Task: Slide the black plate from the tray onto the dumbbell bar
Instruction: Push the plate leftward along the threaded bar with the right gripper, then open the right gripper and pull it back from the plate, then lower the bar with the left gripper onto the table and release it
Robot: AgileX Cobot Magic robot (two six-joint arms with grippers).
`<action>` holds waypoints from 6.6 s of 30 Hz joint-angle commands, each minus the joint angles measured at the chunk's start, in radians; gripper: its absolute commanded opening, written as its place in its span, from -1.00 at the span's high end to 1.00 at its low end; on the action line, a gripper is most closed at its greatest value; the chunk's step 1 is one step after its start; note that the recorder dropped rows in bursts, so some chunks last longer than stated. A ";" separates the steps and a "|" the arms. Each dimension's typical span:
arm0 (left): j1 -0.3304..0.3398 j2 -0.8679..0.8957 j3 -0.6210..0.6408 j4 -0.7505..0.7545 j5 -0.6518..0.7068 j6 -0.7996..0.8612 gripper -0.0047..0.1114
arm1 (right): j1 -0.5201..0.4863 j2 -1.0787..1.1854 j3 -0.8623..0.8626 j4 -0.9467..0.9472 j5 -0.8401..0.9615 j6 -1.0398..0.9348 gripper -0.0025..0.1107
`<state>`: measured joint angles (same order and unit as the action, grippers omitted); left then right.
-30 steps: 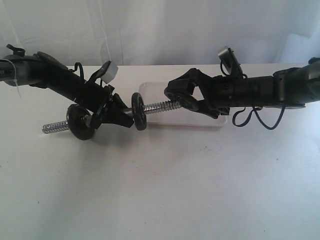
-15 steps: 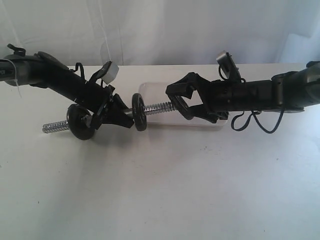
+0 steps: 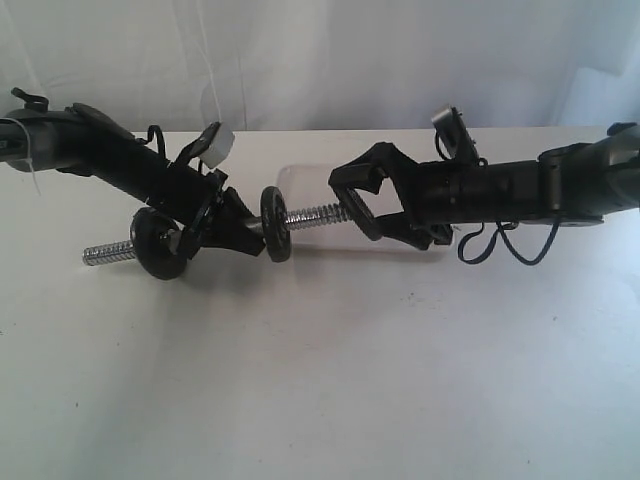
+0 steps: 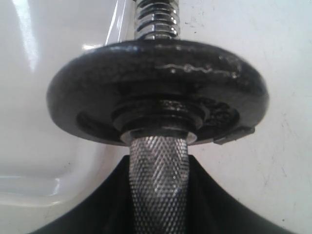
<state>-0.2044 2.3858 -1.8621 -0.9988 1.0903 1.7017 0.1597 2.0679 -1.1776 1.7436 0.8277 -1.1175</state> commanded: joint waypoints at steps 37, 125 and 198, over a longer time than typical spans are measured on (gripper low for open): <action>-0.004 -0.006 0.000 -0.445 0.063 0.033 0.92 | 0.019 -0.002 -0.036 0.001 0.198 0.180 -0.14; 0.022 -0.006 0.000 -0.511 0.131 0.082 0.92 | 0.023 -0.002 -0.060 -0.022 0.149 0.094 -0.88; -0.081 0.015 0.000 -0.201 -0.001 0.092 0.25 | -0.135 0.028 -0.151 -0.438 0.064 0.056 0.96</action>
<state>-0.2759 2.3718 -1.8738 -0.7892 1.0631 1.7825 0.0309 2.1014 -1.3242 1.3151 0.8940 -1.0464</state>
